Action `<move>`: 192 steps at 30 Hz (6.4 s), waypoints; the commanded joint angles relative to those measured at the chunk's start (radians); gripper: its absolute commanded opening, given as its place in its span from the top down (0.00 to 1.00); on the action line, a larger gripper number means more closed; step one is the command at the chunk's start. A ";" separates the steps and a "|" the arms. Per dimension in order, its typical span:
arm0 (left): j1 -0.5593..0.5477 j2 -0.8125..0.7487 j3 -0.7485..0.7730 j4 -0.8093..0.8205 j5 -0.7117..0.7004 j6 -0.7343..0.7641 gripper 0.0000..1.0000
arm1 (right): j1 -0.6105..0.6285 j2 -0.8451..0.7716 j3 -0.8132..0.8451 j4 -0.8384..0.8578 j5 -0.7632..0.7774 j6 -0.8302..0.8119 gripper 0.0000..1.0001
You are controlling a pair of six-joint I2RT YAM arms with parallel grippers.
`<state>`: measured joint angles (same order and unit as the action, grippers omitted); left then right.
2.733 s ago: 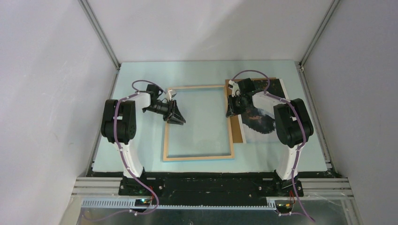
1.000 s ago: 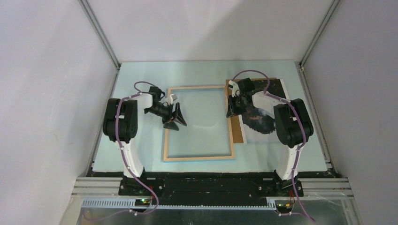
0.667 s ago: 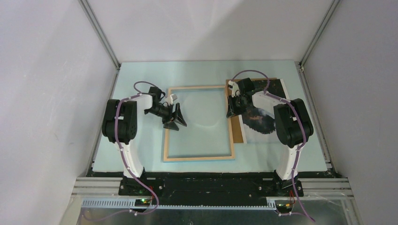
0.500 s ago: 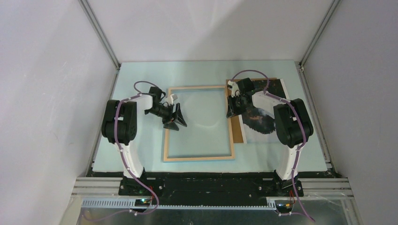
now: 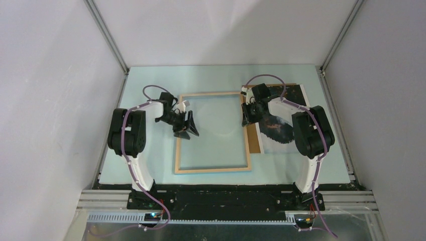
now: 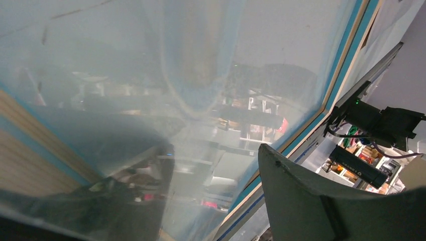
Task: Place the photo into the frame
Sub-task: Place the photo frame item in the photo frame.
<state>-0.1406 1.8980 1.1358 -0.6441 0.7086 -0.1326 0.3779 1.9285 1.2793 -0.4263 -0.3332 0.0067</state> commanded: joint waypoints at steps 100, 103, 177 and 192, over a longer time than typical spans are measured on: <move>0.111 0.106 0.103 0.009 0.405 0.070 1.00 | -0.036 0.020 0.042 -0.037 -0.161 0.002 0.65; 0.112 0.103 0.108 0.010 0.388 0.074 1.00 | -0.036 0.022 0.041 -0.037 -0.161 0.002 0.65; 0.064 -0.043 0.024 0.022 -0.136 0.034 0.10 | -0.025 0.015 0.041 -0.038 -0.154 -0.001 0.66; 0.057 -0.074 -0.010 0.000 -0.201 0.042 0.07 | -0.018 0.013 0.042 -0.040 -0.143 -0.002 0.66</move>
<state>-0.0834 1.8561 1.1545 -0.6231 0.6140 -0.1299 0.3523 1.9469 1.2873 -0.4538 -0.4690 0.0071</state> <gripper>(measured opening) 0.920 0.338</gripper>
